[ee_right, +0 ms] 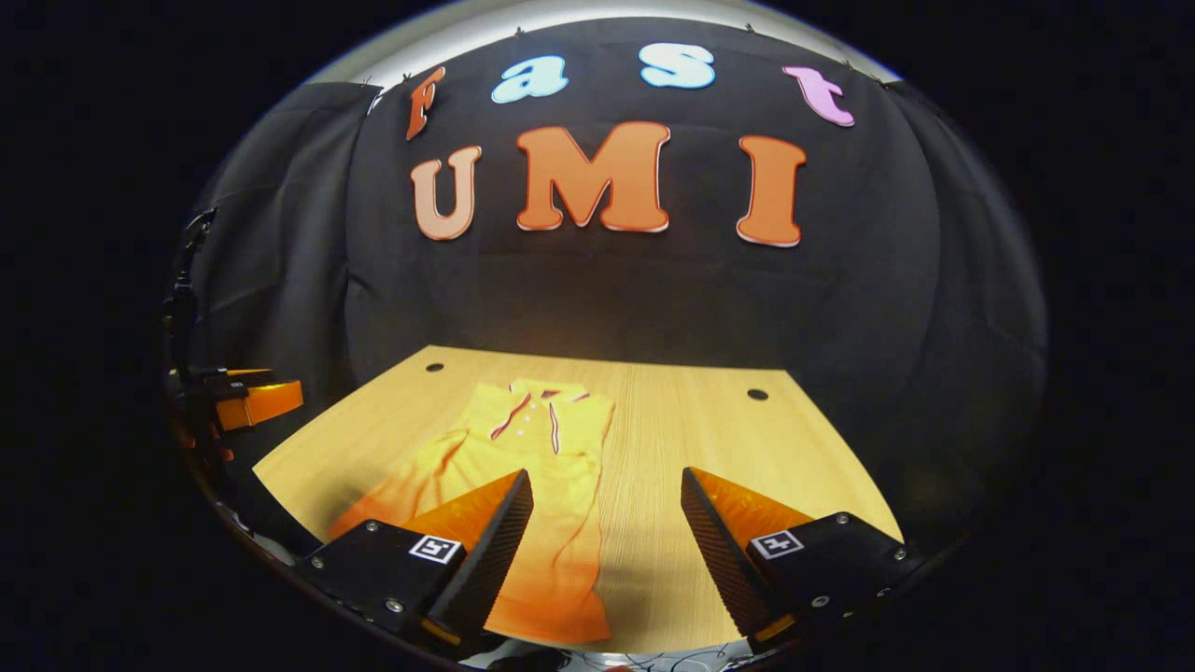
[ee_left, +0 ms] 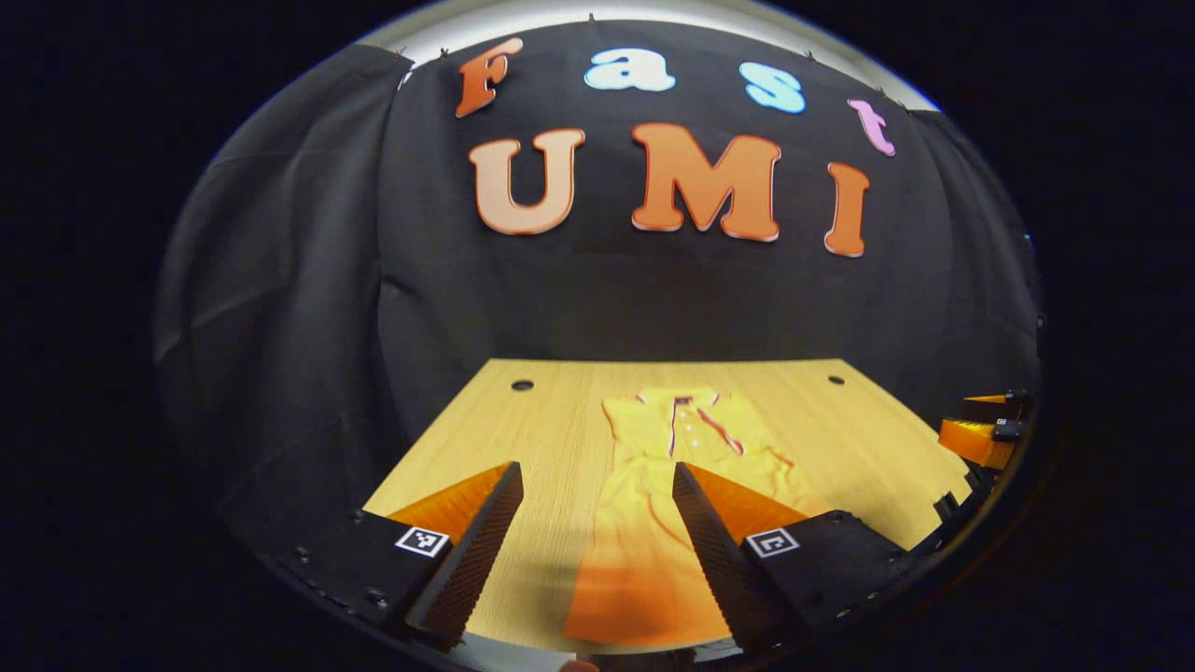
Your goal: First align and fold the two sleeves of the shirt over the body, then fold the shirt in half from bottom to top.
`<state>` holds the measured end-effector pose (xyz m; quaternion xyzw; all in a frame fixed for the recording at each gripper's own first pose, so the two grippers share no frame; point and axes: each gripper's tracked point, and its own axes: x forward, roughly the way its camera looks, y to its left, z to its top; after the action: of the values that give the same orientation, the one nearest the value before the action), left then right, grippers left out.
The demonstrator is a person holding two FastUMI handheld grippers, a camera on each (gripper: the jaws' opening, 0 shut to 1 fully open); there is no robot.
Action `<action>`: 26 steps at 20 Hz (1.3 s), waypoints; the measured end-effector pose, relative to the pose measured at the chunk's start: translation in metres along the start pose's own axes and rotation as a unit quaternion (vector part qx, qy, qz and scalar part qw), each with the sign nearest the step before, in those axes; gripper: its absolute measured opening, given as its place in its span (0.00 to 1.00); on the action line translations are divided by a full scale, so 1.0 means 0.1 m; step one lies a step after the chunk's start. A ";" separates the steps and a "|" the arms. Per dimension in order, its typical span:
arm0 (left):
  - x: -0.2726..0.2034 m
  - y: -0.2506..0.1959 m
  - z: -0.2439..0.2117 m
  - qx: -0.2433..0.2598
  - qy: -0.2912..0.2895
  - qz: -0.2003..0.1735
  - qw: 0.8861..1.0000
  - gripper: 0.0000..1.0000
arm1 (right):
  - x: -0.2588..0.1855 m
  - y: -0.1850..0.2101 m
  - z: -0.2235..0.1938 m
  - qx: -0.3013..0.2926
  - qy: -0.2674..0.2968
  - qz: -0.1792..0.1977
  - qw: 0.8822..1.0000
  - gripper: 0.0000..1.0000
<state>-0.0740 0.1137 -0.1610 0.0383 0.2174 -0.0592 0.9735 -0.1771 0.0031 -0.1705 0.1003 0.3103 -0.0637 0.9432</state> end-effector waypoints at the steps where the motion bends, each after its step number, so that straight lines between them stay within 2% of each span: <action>1: 0.04 -0.01 -0.15 0.006 0.020 -0.004 1.000 0.99 | 0.00 0.03 -0.14 0.006 0.022 0.005 1.000 0.97; 6: 0.20 -0.12 -0.87 0.034 0.122 -0.026 0.992 1.00 | 0.09 0.10 -0.83 0.001 0.114 0.020 0.993 0.97; 10: 0.27 -0.02 -1.36 0.023 0.194 -0.021 0.981 1.00 | 0.15 0.09 -1.44 0.013 0.201 0.014 0.979 0.98; 16: 0.27 0.05 -1.72 0.022 0.250 -0.031 0.967 1.00 | 0.24 0.19 -1.67 0.022 0.258 0.021 0.966 0.98; 21: 0.30 0.13 -2.07 0.006 0.323 -0.036 0.946 1.00 | 0.26 0.30 -1.94 0.042 0.306 0.030 0.951 0.98; 24: 0.28 0.15 -2.20 0.016 0.348 -0.042 0.936 1.00 | 0.27 0.35 -2.04 0.048 0.327 0.031 0.943 0.94; 26: 0.25 0.16 -2.28 0.020 0.361 -0.038 0.931 1.00 | 0.28 0.33 -2.07 0.024 0.334 0.030 0.942 0.92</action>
<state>-0.1449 0.1496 -0.3767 0.0679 0.5546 -0.0822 0.8253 -0.2669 0.0808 -0.3451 0.1472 0.6027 -0.0056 0.7842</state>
